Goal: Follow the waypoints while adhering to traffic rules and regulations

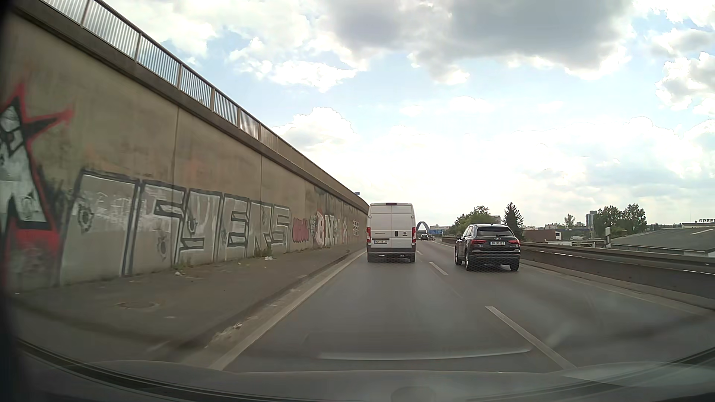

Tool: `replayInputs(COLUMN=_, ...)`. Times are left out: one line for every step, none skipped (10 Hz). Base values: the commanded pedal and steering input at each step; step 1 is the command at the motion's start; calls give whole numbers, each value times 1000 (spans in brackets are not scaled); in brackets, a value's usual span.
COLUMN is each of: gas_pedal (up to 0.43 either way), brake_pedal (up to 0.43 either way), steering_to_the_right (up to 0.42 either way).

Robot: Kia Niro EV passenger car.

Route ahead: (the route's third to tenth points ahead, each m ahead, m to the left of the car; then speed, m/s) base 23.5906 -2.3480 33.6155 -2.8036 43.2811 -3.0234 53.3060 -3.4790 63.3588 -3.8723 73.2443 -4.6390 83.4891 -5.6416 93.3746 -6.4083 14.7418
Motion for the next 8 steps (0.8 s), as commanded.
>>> replayInputs(gas_pedal=299, brake_pedal=37, steering_to_the_right=5)
replayInputs(gas_pedal=299, brake_pedal=30, steering_to_the_right=5)
replayInputs(gas_pedal=299, brake_pedal=37, steering_to_the_right=5)
replayInputs(gas_pedal=299, brake_pedal=30, steering_to_the_right=9)
replayInputs(gas_pedal=299, brake_pedal=30, steering_to_the_right=10)
replayInputs(gas_pedal=299, brake_pedal=30, steering_to_the_right=12)
replayInputs(gas_pedal=299, brake_pedal=30, steering_to_the_right=14)
replayInputs(gas_pedal=299, brake_pedal=30, steering_to_the_right=13)
